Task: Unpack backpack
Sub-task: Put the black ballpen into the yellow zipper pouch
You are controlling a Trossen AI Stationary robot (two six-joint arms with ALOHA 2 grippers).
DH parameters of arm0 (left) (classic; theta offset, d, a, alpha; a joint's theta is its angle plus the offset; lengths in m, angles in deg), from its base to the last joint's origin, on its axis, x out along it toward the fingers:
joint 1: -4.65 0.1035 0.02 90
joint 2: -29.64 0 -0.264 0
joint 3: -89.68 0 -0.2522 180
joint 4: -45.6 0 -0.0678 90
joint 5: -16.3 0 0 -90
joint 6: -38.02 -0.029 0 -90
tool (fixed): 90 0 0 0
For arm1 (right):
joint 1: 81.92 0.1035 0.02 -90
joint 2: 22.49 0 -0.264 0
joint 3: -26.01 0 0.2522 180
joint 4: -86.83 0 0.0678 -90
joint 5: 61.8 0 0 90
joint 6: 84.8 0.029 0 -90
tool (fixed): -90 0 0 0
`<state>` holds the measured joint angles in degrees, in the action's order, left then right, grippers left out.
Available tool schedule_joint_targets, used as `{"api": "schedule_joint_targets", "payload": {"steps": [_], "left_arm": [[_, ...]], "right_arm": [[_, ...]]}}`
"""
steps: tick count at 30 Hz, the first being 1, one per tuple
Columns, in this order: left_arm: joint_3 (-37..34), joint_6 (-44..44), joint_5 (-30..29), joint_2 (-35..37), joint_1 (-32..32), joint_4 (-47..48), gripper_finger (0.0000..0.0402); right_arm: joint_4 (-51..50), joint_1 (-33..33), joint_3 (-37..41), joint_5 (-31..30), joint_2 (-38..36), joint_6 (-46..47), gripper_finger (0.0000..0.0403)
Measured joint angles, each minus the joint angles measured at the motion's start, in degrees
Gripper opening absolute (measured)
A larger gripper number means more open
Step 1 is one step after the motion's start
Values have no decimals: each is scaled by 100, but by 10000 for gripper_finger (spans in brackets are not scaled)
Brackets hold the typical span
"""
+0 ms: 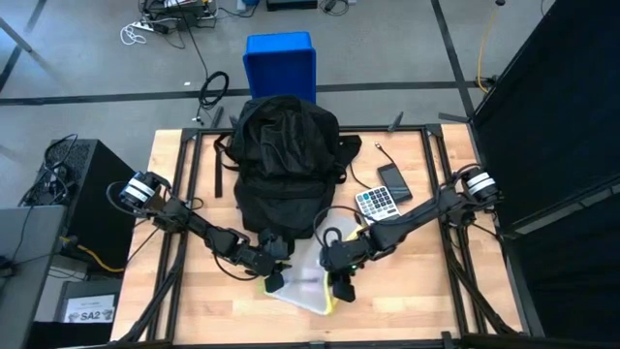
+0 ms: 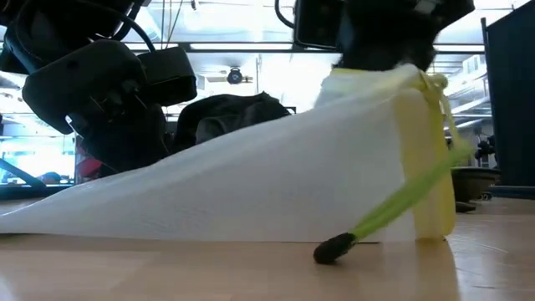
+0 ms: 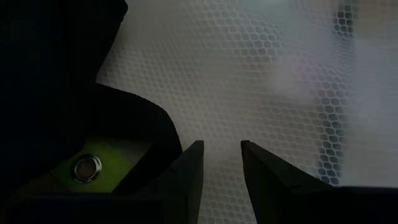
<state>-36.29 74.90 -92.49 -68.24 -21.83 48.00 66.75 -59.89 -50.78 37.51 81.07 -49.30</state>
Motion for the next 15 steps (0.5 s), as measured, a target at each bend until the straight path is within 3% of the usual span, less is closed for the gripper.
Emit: {"api": "schedule_joint_targets", "payload": {"steps": [5,9,15], "left_arm": [[0,0,0,0,0,2,87],[0,2,0,0,0,2,87],[0,5,0,0,0,2,87]], "right_arm": [[-1033,113,0,93,-294,433,127],[-1991,226,0,10,-592,677,150],[-3487,437,0,-1019,-774,1090,152]]}}
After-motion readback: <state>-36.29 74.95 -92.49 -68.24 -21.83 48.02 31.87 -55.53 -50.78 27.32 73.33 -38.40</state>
